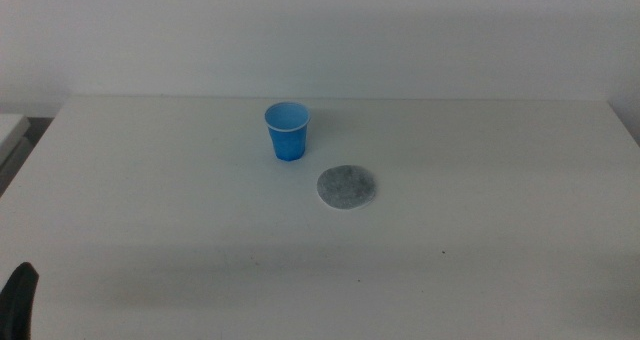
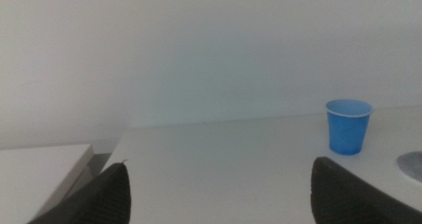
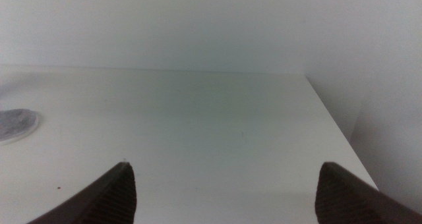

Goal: Place an empty cup on a cup mat.

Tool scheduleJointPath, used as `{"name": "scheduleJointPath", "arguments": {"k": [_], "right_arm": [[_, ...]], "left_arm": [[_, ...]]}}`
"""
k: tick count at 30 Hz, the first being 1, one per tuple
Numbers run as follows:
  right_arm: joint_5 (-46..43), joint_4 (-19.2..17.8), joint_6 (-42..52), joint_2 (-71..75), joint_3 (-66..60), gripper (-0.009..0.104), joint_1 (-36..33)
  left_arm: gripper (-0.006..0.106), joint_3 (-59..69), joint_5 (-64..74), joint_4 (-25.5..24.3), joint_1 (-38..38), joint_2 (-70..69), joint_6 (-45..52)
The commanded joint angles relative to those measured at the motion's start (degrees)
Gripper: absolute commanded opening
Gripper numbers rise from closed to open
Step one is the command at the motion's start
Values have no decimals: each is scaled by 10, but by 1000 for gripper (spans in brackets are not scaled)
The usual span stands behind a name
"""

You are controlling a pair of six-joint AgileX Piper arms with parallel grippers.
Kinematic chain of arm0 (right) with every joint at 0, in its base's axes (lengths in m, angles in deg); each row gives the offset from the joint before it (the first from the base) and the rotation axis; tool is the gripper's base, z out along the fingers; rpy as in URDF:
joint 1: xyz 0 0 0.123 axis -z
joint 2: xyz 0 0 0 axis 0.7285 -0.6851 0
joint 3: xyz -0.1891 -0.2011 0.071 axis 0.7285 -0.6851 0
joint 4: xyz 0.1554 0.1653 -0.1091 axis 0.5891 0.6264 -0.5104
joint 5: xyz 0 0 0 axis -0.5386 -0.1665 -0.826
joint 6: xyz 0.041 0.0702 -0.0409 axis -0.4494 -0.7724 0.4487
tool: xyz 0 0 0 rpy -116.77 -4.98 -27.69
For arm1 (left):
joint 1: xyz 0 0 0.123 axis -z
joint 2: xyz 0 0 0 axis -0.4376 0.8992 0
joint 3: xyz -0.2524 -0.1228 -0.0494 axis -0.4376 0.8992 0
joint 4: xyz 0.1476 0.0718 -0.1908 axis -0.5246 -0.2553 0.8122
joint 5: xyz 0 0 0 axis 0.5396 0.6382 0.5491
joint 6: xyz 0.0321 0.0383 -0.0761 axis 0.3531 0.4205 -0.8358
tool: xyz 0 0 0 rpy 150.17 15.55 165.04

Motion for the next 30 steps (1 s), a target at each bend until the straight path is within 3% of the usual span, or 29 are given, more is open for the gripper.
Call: {"name": "scheduleJointPath", "arguments": {"k": [1,5,12,16,21,30], "right_arm": [[-4,-3,2,3,-2,93,0],[-4,-3,2,3,-2,93,0],[-4,-3,2,3,-2,93,0],[-4,-3,2,3,-2,93,0],[-4,-3,2,3,-2,93,0],[-4,-3,2,3,-2,93,0]], "left_arm": [[94,0,-7,12,-1,-3,-16],[94,-59,43,15,0,49,-17],[94,-394,369,15,1,326,5],[94,-546,480,30,1,479,7],[94,-687,511,36,23,662,12],[94,-958,547,-30,136,962,-82]]}}
